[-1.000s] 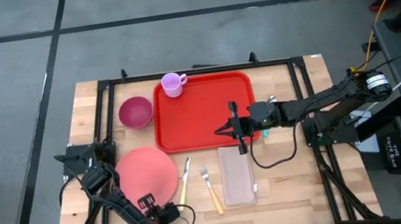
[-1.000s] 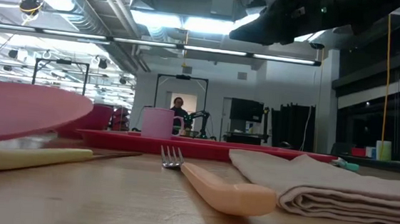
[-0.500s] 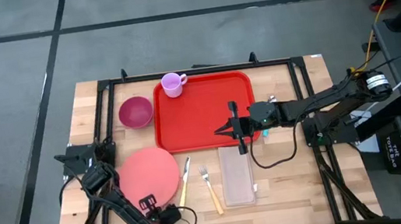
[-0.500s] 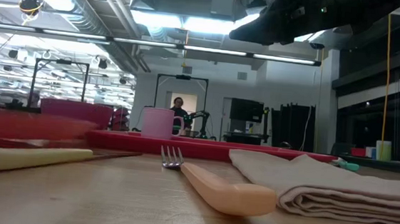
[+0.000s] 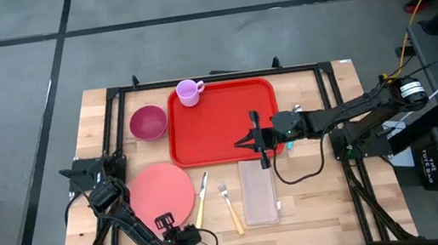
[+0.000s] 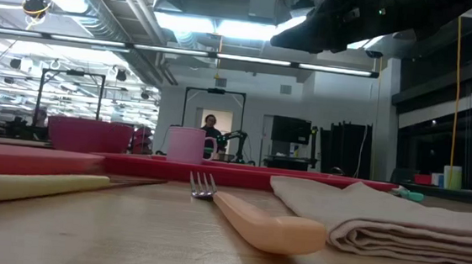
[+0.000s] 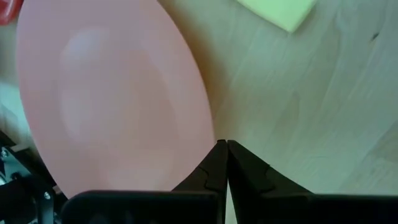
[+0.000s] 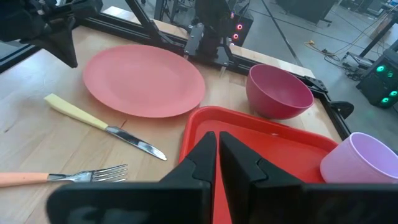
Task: Set up tray
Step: Put the pink plate on the bottom left of the orange tray
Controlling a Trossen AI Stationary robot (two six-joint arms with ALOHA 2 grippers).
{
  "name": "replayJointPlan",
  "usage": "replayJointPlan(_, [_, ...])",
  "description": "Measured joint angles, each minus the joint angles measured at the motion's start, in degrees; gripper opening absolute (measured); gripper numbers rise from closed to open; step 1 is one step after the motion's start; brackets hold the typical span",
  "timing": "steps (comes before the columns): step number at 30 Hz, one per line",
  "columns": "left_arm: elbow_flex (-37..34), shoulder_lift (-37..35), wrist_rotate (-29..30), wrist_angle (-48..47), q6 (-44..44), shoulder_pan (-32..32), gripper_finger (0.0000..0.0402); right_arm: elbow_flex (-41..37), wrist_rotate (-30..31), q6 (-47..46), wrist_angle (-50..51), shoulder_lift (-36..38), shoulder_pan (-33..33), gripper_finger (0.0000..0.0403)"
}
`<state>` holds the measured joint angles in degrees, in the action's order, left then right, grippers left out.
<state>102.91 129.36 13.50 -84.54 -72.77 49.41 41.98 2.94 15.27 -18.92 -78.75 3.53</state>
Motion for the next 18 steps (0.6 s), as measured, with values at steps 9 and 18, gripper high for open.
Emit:
replayJointPlan(9, [0.0, 0.0, -0.1, 0.5, -4.2, 0.0, 0.0022, 0.0, 0.0, 0.0, 0.1, 0.0, 0.0, 0.0026])
replayJointPlan(18, [0.0, 0.0, -0.5, 0.5, -4.6, 0.2, 0.0111, 0.0, 0.0, -0.1, 0.1, 0.0, 0.0, 0.0026])
